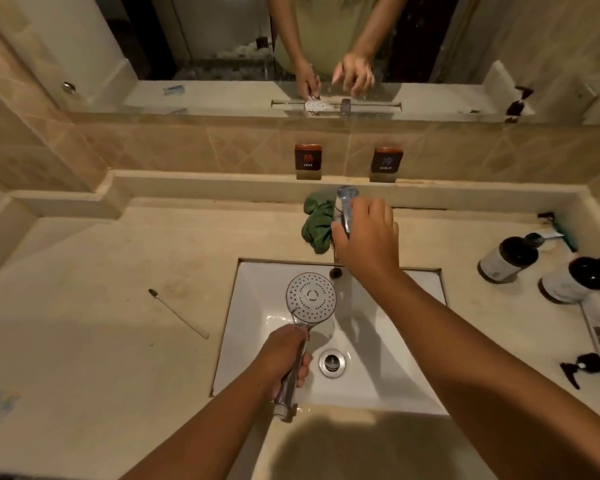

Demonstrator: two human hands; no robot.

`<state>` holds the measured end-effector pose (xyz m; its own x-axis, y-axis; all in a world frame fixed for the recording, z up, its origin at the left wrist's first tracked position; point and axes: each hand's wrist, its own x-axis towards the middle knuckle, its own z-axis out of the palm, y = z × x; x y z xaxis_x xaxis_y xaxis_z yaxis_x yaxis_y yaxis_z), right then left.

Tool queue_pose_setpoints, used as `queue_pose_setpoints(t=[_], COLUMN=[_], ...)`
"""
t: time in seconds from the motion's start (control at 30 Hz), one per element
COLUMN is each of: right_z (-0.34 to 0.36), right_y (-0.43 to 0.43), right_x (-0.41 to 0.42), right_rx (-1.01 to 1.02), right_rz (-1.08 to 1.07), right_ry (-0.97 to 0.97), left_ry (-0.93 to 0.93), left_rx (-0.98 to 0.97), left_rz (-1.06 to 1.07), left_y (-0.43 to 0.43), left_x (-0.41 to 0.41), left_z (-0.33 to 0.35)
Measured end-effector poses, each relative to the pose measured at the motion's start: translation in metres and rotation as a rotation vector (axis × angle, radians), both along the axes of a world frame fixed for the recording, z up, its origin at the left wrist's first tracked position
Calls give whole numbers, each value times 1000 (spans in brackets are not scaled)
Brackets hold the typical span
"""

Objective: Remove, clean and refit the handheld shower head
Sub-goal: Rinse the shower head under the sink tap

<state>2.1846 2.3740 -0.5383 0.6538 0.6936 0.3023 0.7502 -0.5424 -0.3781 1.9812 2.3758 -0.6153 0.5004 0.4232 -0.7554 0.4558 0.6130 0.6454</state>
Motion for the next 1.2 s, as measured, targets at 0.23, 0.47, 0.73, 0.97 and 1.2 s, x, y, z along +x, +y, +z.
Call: queue_pose_setpoints(t=[0.23,0.47,0.73,0.97,1.2], right_z=[-8,-18,-9,3,4], right_y=[69,104,114,118,117], right_x=[43,55,69,70,68], right_rx=[-360,-456,-613,-715,-689], right_rz=[-32,-151,-72,4,-17], right_ry=[261,277,273,245,243], left_ry=[-12,-56,-111,-60,-32], left_rx=[-46,-90,18,-15,-45], left_rz=[-9,-18,-179,-172,-240], left_y=[16,29,29,21,18], left_x=[25,46,66,72,56], left_z=[-12,-41,-66,-72,-75])
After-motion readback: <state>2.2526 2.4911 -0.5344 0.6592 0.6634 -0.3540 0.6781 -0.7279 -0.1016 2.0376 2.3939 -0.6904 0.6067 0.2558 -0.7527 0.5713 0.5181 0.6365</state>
